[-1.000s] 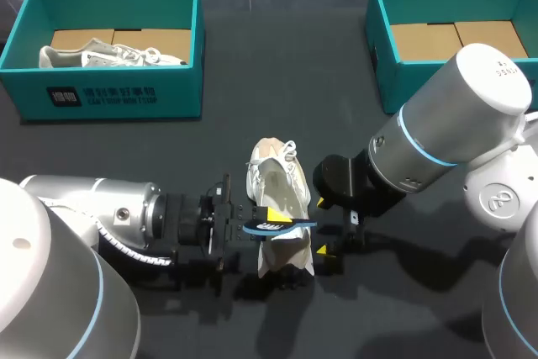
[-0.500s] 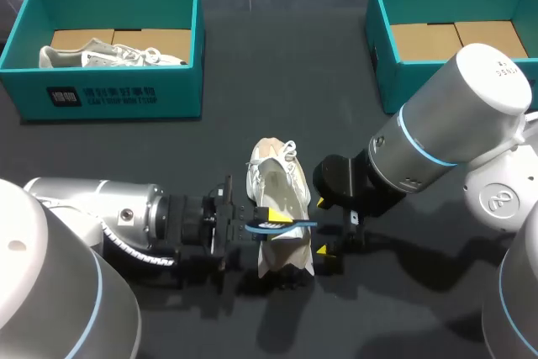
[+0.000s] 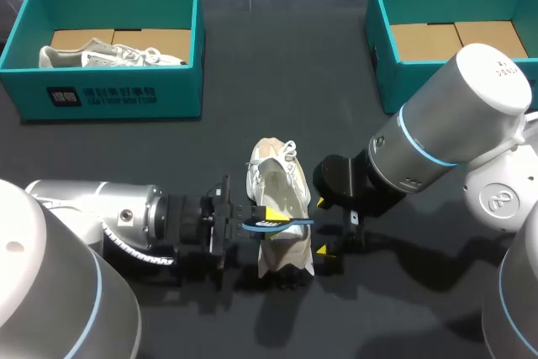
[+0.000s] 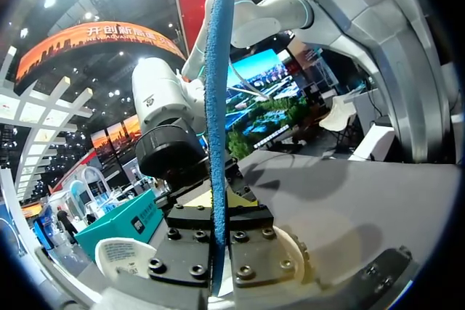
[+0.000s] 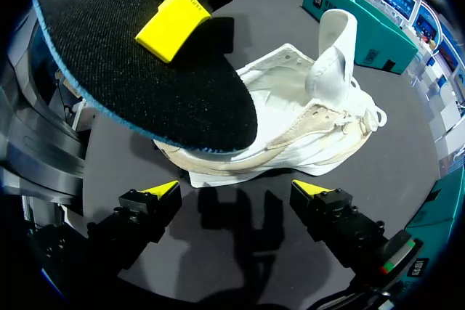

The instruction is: Take the shoe out of the shoebox, open the shoe tongue, remove and reinsert the insole, then place the shoe into the shoebox

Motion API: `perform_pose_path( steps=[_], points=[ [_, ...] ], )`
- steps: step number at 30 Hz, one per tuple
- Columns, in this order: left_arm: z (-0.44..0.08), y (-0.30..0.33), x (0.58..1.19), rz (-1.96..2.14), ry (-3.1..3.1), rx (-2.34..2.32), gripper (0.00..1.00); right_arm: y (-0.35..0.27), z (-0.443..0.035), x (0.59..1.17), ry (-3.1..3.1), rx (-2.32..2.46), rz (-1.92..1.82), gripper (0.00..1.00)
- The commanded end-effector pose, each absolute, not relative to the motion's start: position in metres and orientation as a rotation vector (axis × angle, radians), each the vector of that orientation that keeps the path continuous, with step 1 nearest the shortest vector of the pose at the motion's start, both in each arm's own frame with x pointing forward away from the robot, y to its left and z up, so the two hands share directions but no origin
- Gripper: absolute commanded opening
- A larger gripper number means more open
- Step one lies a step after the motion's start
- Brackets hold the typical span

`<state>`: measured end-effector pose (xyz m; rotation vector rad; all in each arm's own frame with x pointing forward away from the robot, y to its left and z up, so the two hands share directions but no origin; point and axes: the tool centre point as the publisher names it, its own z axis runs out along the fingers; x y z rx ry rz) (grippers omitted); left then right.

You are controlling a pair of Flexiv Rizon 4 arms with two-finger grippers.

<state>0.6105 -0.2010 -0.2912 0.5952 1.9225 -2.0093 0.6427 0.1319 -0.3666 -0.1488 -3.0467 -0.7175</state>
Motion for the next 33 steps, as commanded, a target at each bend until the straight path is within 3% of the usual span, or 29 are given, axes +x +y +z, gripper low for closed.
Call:
perform_pose_path(
  steps=[1, 33],
  points=[
    [-0.296, -0.202, 0.613, -2.014, 1.911, 0.593, 0.0, 0.132, -0.367, 0.641, -3.051, -0.151, -0.717, 1.0],
    [-0.324, -0.198, 0.637, -1.956, 1.905, 0.595, 0.0, 0.132, -0.367, 0.641, -3.051, -0.151, -0.717, 1.0]
  ],
)
